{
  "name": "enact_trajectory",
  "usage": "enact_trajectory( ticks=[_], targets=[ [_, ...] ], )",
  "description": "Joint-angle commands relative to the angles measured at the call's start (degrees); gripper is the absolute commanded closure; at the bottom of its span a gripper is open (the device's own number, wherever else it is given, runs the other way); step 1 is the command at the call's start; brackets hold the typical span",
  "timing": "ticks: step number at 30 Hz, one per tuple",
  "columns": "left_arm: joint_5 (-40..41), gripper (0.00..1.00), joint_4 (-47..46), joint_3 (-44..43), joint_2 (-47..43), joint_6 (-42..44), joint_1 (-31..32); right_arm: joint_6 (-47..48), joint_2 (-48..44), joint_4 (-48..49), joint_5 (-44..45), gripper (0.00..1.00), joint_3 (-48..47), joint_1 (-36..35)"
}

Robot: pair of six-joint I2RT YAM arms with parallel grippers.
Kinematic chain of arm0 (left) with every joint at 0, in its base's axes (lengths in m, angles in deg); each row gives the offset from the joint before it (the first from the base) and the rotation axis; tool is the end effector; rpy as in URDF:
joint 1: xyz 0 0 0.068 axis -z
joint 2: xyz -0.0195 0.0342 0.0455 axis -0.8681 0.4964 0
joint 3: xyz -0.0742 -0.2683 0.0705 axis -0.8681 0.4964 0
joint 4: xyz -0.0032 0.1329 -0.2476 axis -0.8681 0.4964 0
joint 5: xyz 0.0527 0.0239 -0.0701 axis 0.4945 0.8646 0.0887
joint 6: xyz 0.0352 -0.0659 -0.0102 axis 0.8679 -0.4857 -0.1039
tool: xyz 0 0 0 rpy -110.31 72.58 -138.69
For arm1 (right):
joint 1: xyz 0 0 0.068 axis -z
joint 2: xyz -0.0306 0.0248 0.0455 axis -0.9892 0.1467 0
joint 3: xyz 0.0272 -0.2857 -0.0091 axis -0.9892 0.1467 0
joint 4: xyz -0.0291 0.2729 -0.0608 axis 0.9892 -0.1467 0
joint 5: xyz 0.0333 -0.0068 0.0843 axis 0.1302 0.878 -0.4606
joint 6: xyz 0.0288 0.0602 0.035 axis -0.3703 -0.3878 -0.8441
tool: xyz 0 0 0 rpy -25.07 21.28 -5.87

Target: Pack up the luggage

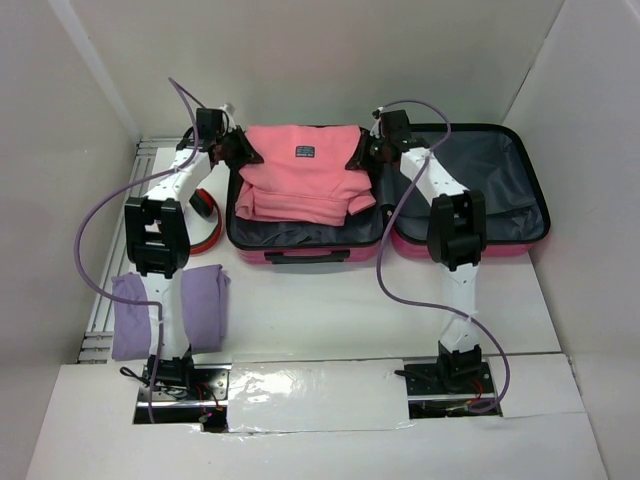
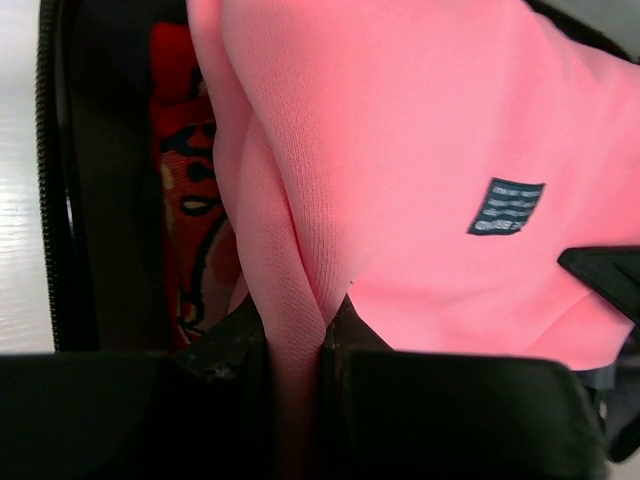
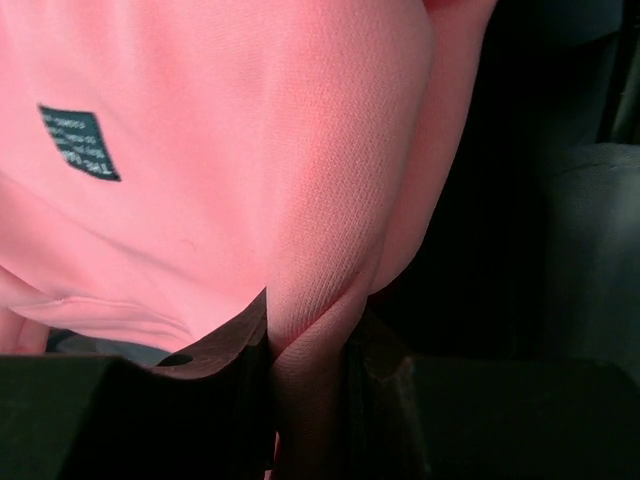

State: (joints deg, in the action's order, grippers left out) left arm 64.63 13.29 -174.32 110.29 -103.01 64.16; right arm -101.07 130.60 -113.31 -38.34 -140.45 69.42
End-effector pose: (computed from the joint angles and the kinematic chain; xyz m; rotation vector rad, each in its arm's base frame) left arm 0.5602 -0.0596 0.2607 -0.3914 2.1915 -0.7444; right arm 0.5502 0.1410 0.2291 0.0274 2.3357 0.7179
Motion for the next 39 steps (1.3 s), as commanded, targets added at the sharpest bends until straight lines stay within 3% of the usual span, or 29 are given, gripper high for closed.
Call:
enact_trajectory(
  ticks=[1, 2, 3, 4, 6, 8, 11, 14, 17, 21, 24, 26, 29, 31, 33, 35, 39],
  targets=[
    [5.5, 0.95, -3.6, 1.1, 0.1, 1.2, 0.0, 2.5, 2.3, 1.0, 1.9, 1.00, -3.1, 1.4],
    [6.8, 0.77, -3.6, 1.1, 0.1, 1.8, 0.0, 3.4, 3.7, -0.5, 1.9, 0.95, -5.4, 1.4],
    [6.8, 0.77, -3.6, 1.1, 0.1, 1.8, 0.0, 4.1, 4.2, -0.5, 1.9, 0.95, -6.7, 1.4],
    [6.8, 0.55, -3.0, 1.1, -0.4, 2.4, 0.0, 4.1, 4.8, -1.8, 1.9, 0.81, -8.0, 1.4],
    [7.3, 0.41, -1.2, -0.6, -0.4, 3.1, 0.0, 5.6, 5.3, -3.3, 1.9, 0.58, -11.7, 1.9],
    [7.3, 0.02, 0.1, -3.4, -0.9, 4.9, -0.5, 6.3, 5.3, -5.3, 1.3, 0.27, -13.9, 1.9],
    [7.3, 0.01, 1.2, -5.9, -2.8, 6.7, -0.5, 7.8, 3.4, -7.7, 1.3, 0.15, -18.2, 1.9],
    [8.6, 0.01, 1.8, -7.1, -6.7, 7.9, -0.5, 8.5, -0.8, -8.7, 2.8, 0.12, -20.6, 1.4],
    [11.1, 0.01, 0.0, -7.1, -11.0, 8.5, -0.5, 9.1, -6.5, -6.5, 5.0, 0.12, -19.1, 1.4],
    [13.3, 0.03, -4.9, -5.9, -13.1, 8.5, 0.7, 10.4, -9.1, -4.5, 9.2, 0.22, -16.8, 0.3],
    [14.6, 0.12, -6.4, -7.0, -9.6, 9.0, 1.9, 11.9, -6.7, -2.7, 9.8, 0.36, -16.8, -1.0],
    [17.6, 0.22, -6.4, -8.7, -6.7, 9.0, 3.5, 12.5, -3.2, -0.8, 10.6, 0.56, -17.3, -2.8],
    [22.8, 0.39, -7.0, -10.0, -1.6, 9.0, 5.6, 13.0, 1.7, 0.9, 12.2, 0.64, -17.9, -4.3],
    [24.9, 0.57, -7.9, -10.0, 1.8, 7.7, 6.2, 13.6, 4.2, 2.1, 14.4, 0.68, -17.9, -5.2],
    [26.8, 0.63, -7.4, -10.0, 4.2, 5.6, 6.2, 13.6, 7.6, 2.6, 16.2, 0.70, -18.5, -5.7],
    [27.3, 0.75, -6.1, -10.0, 7.5, 3.9, 6.2, 13.0, 9.2, 3.2, 18.5, 0.74, -17.6, -5.7],
    [28.5, 0.80, -4.5, -6.0, 9.8, 0.8, 6.2, 10.0, 10.6, 5.5, 18.5, 0.79, -12.3, -3.4]
  ],
)
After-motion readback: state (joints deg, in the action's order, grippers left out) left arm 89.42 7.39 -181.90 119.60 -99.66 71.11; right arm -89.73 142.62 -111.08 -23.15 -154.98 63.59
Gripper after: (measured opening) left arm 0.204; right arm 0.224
